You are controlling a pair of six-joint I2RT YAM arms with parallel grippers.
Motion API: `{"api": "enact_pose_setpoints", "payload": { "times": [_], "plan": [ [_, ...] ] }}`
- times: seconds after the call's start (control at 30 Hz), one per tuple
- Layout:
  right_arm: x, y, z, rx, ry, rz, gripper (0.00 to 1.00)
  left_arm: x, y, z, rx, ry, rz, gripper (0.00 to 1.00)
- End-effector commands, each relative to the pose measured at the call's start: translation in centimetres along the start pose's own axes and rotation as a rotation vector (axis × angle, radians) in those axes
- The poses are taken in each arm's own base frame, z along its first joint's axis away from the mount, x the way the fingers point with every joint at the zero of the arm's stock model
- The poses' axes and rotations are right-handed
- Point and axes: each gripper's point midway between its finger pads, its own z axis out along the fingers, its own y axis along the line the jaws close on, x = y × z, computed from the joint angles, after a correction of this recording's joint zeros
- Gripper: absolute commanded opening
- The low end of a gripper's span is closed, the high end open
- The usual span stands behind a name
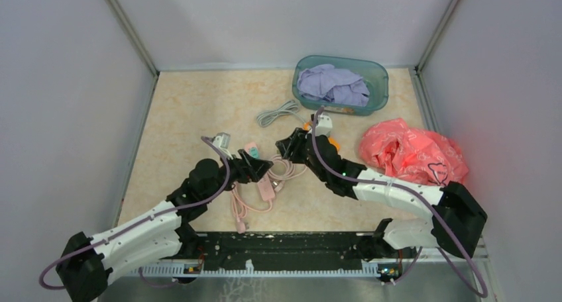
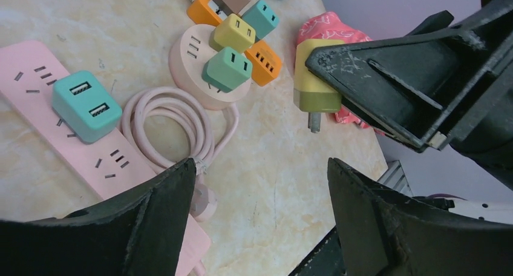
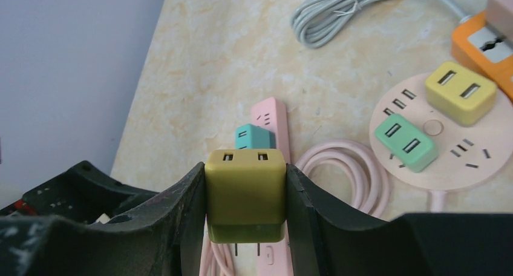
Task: Insert the plug
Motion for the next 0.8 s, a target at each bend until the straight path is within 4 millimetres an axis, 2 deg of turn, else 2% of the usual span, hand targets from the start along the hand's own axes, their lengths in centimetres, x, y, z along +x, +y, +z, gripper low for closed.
{"api": "enact_pose_setpoints", "payload": {
  "times": [0.0, 0.3, 0.63, 0.77],
  "plan": [
    [-1.1, 2.9, 0.1, -0.083, -0.075, 0.068, 0.37, -1.5, -1.0, 0.4, 0.045, -0.104, -0.036, 0.84],
    [-0.2, 4.2, 0.0, -0.126, -0.057, 0.079, 0.37, -1.8, -0.8, 0.8, 0.035, -0.147, -0.012, 0.79],
    [0.5, 5.6, 0.0, -0.173, -0.028, 0.08, 0.37, -2.5, -2.1, 1.4, 0.09, -0.165, 0.03, 0.73],
    [0.7, 6.0, 0.0, -0.191, -0.018, 0.08, 0.37, -2.6, -2.1, 1.5, 0.089, -0.171, 0.038, 0.71]
  ]
}}
